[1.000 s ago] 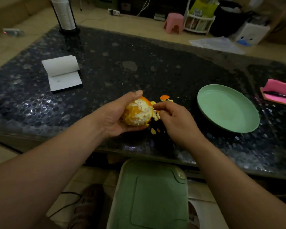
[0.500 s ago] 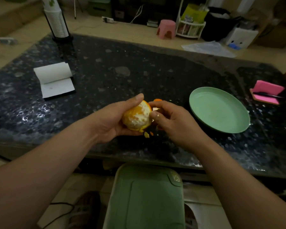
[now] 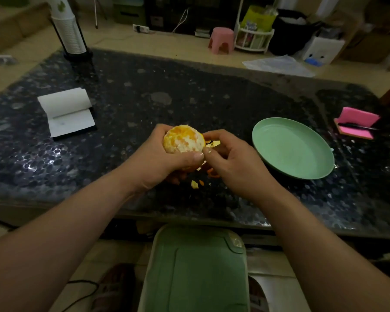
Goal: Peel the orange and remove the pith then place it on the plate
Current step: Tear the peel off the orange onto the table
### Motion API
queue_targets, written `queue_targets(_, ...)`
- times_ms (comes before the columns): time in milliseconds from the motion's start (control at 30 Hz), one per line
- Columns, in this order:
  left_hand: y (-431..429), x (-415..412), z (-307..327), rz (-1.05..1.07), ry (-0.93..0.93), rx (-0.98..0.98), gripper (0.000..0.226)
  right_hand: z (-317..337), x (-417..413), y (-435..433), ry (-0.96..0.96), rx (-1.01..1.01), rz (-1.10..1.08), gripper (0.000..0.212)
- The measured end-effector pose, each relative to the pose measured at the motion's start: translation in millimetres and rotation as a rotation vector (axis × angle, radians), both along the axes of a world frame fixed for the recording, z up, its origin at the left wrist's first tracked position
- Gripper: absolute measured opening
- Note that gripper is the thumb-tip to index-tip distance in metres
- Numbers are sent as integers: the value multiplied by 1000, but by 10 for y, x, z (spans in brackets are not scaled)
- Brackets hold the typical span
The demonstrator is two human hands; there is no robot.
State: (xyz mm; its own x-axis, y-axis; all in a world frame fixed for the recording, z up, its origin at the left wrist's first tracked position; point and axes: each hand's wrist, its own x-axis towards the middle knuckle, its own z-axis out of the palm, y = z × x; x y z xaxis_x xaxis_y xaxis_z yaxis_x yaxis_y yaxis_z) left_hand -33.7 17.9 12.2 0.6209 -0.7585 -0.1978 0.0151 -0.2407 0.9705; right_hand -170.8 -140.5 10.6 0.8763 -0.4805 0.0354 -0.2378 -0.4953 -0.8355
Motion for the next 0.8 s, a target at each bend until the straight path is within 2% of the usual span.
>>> queue_targets(100,20,30,-15,-50,31,-2,71,30,-28,12,42,-29,58,37)
queue_targets(233,5,-23,-55,-44,16,-16,74,43,-47,36,66,-35,65,34)
queue_targets(367,-12,-67,-58,7,20,-78,71,43,-40,81,9,-28,26,28)
queue_targets(533,-14,-110,-78,38,16,-112,63,-30,-11,203,-61,-119,-77,26)
queue_targets(800,-6,-49,-82,29,137,-151,65,48,-35,202,-59,-23,-19,19)
